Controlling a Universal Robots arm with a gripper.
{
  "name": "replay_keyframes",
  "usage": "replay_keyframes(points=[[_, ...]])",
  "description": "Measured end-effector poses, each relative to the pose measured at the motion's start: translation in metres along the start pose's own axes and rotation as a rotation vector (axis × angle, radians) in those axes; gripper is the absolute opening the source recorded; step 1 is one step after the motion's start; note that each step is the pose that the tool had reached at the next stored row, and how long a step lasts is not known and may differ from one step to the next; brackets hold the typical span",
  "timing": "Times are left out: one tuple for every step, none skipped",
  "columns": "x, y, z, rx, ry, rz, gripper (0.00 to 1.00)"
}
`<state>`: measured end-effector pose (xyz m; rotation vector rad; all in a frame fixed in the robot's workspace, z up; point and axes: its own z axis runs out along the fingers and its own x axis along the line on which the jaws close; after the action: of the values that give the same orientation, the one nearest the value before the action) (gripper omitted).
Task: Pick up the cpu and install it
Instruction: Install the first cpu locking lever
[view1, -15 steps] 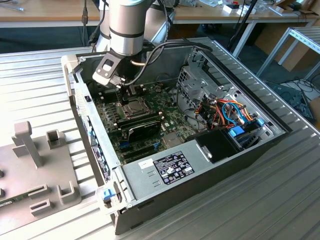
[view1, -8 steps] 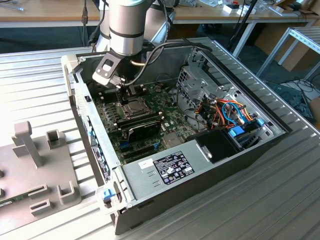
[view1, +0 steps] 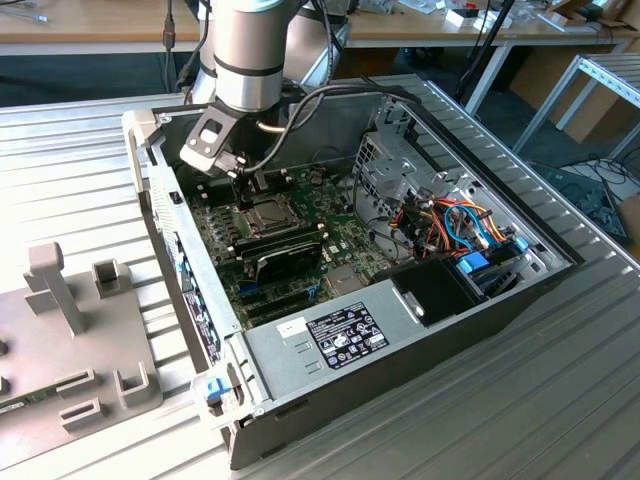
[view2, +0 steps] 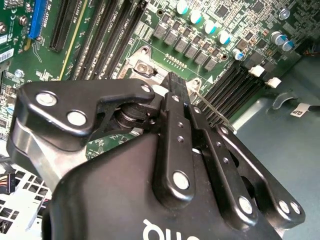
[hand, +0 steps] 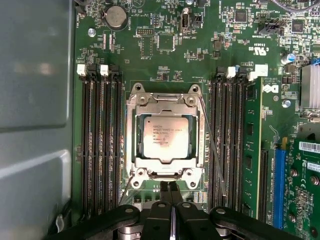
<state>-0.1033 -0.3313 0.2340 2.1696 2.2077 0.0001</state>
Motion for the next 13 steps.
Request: replay_keyframes(points=[[0.0001,-0.0001,-0.0001,0.0001,-0.0006,0.000,0.11],[0.0003,-0.0002,-0.0006,0.0004,-0.0082,0.000,0.11],[0.0003,-0.0001,-0.0013,0.0004,-0.0133,0.000,0.11],[0.0002,0.0001,-0.0034,0.0004,-0.0223,-0.001,0.11],[0.0002,0.0001,-0.0047,0.0005,-0.0248,-0.001,0.11],[0.0001,0.0002,-0.0067,0.0005,-0.0279,-0.001,0.11],[0.0001,0.0002,-0.0079,0.0005,-0.0293,-0.001,0.11],[0.0000,0.0003,-0.0099,0.0006,-0.0309,-0.001,0.11],[0.0000,0.0003,-0.0108,0.0006,-0.0320,-0.001,0.11],[0.0000,0.0003,-0.0117,0.0007,-0.0331,-0.001,0.11],[-0.0001,0.0004,-0.0130,0.0006,-0.0341,-0.001,0.11],[-0.0001,0.0004,-0.0133,0.0004,-0.0339,-0.001,0.11],[-0.0001,0.0004,-0.0135,0.0004,-0.0341,-0.001,0.11]])
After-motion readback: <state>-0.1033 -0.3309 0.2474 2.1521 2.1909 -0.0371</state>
